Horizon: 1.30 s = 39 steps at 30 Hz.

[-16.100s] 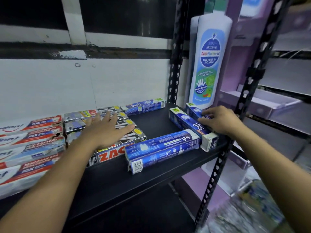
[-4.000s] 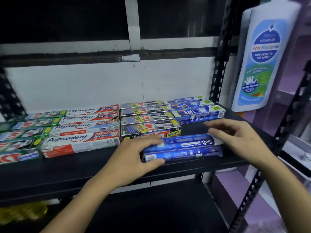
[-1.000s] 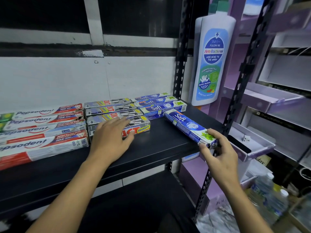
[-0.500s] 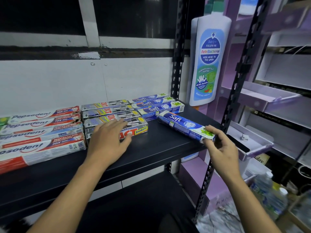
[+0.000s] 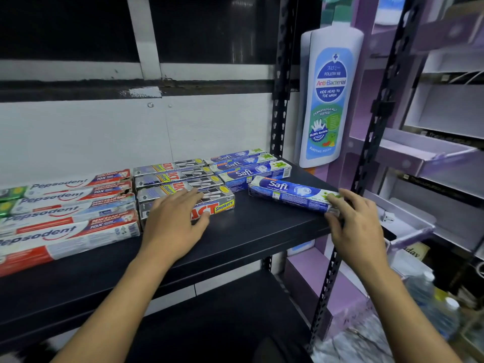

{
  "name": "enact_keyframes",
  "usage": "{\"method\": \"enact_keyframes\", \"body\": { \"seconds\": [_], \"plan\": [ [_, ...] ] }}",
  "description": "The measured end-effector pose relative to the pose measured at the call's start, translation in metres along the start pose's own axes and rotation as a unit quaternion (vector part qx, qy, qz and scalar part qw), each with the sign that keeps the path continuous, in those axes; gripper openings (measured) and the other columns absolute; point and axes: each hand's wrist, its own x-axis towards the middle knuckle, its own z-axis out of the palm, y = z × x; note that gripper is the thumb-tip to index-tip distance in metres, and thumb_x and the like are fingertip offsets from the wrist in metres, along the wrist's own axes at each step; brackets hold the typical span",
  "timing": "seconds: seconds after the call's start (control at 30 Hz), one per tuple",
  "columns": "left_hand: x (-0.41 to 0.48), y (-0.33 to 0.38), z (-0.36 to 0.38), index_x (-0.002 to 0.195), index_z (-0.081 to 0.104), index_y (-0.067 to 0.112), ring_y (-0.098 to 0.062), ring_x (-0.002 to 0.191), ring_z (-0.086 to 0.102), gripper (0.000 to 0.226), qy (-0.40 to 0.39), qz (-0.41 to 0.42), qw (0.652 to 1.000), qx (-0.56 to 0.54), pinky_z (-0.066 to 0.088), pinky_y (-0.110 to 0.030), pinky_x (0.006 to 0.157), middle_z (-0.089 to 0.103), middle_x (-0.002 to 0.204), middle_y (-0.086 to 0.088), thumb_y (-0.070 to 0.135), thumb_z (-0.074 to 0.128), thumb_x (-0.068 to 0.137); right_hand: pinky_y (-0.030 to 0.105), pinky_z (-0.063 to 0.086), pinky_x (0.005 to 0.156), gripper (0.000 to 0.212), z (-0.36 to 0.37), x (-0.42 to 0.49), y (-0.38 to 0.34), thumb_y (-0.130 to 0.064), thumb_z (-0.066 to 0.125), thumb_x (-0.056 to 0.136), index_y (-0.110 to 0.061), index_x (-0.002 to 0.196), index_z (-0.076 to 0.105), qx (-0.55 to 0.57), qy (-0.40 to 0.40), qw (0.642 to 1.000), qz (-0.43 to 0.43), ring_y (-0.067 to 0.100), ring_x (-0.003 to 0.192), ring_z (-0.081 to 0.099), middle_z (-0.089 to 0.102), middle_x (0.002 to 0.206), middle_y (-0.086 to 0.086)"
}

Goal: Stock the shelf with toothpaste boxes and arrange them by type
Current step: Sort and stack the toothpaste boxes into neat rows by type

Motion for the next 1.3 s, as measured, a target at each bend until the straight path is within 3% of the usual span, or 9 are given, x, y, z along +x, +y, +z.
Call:
{"method": "enact_keyframes", "body": {
  "seconds": [0.17,0.33,0.43,0.57,0.67,0.8,0.97,1.17,1.3],
  "plan": [
    [0.000,0.001,-0.001,0.141,0.052,0.030,-0.014,0.140,0.039,0.050,0.000,-0.001,1.000,0.006,0.021,-0.039,0.117,0.046,0.150,0.008,0.050,0.051,0.095,0.040,0.048,0.082,0.032,0.002,0.034,-0.002,-0.014,0.072,0.082,-0.017,0.114,0.069,-0.065,-0.062,0.995,-0.051,0.031,0.094,0.051,0.068,0.114,0.001],
    [-0.001,0.002,-0.003,0.142,0.051,0.029,-0.014,0.140,0.038,0.050,0.008,-0.014,1.000,0.026,0.018,-0.038,0.118,0.046,0.151,0.008,0.051,0.048,0.096,0.043,0.052,0.074,0.040,0.011,0.066,-0.003,0.001,0.063,0.078,-0.016,0.114,0.064,-0.077,-0.159,0.984,0.009,0.033,0.101,0.054,0.065,0.113,0.006],
    [0.000,0.002,-0.003,0.142,0.050,0.030,-0.014,0.141,0.037,0.051,0.003,-0.021,0.999,0.029,0.019,-0.039,0.119,0.044,0.152,0.009,0.053,0.046,0.097,0.043,0.052,0.080,0.053,0.019,0.081,-0.012,0.002,0.060,0.074,-0.018,0.123,0.060,-0.071,-0.182,0.981,0.008,0.036,0.105,0.058,0.062,0.123,0.009],
    [0.000,0.002,-0.002,0.142,0.050,0.031,-0.014,0.140,0.038,0.050,-0.001,-0.027,0.999,0.025,0.021,-0.039,0.118,0.045,0.151,0.009,0.053,0.047,0.096,0.059,0.030,0.108,0.059,0.041,0.093,-0.025,-0.032,0.056,0.090,-0.039,0.146,0.039,-0.073,-0.277,0.958,0.007,0.036,0.134,0.035,0.042,0.147,0.004],
    [0.000,0.002,-0.002,0.141,0.050,0.031,-0.014,0.140,0.038,0.050,-0.002,-0.029,0.999,0.023,0.021,-0.039,0.118,0.045,0.151,0.010,0.052,0.047,0.096,0.066,0.013,0.113,0.060,0.057,0.101,-0.034,-0.053,0.053,0.090,-0.046,0.146,0.035,-0.056,-0.326,0.943,0.020,0.039,0.144,0.014,0.027,0.158,0.001],
    [0.000,0.002,-0.002,0.141,0.051,0.031,-0.013,0.139,0.039,0.050,0.001,-0.029,0.999,0.027,0.022,-0.039,0.117,0.045,0.151,0.011,0.053,0.047,0.096,0.065,0.006,0.115,0.058,0.067,0.103,-0.049,-0.053,0.057,0.087,-0.043,0.143,0.042,0.003,-0.311,0.950,0.030,0.038,0.147,0.009,0.025,0.160,-0.001],
    [0.000,0.001,-0.002,0.141,0.050,0.032,-0.013,0.139,0.038,0.050,0.000,-0.029,0.999,0.031,0.021,-0.038,0.117,0.045,0.151,0.011,0.053,0.046,0.096,0.061,0.000,0.117,0.042,0.077,0.096,-0.061,-0.045,0.059,0.085,-0.038,0.126,0.055,0.089,-0.261,0.960,0.044,0.036,0.146,0.011,0.043,0.149,-0.004],
    [0.001,-0.001,0.001,0.140,0.051,0.029,-0.012,0.139,0.039,0.044,0.009,-0.022,0.999,0.032,0.021,-0.036,0.116,0.045,0.151,0.009,0.045,0.041,0.101,0.062,-0.001,0.116,0.049,0.079,0.090,-0.059,-0.048,0.058,0.086,-0.038,0.133,0.050,0.100,-0.256,0.962,-0.002,0.038,0.147,0.008,0.040,0.149,-0.009],
    [0.002,-0.001,0.002,0.140,0.051,0.029,-0.011,0.138,0.040,0.042,0.012,-0.019,0.999,0.035,0.021,-0.035,0.115,0.046,0.150,0.009,0.044,0.039,0.102,0.062,-0.001,0.116,0.063,0.078,0.090,-0.056,-0.065,0.051,0.084,-0.047,0.143,0.038,0.091,-0.277,0.956,-0.017,0.037,0.148,0.002,0.027,0.159,-0.005]
  ]
}}
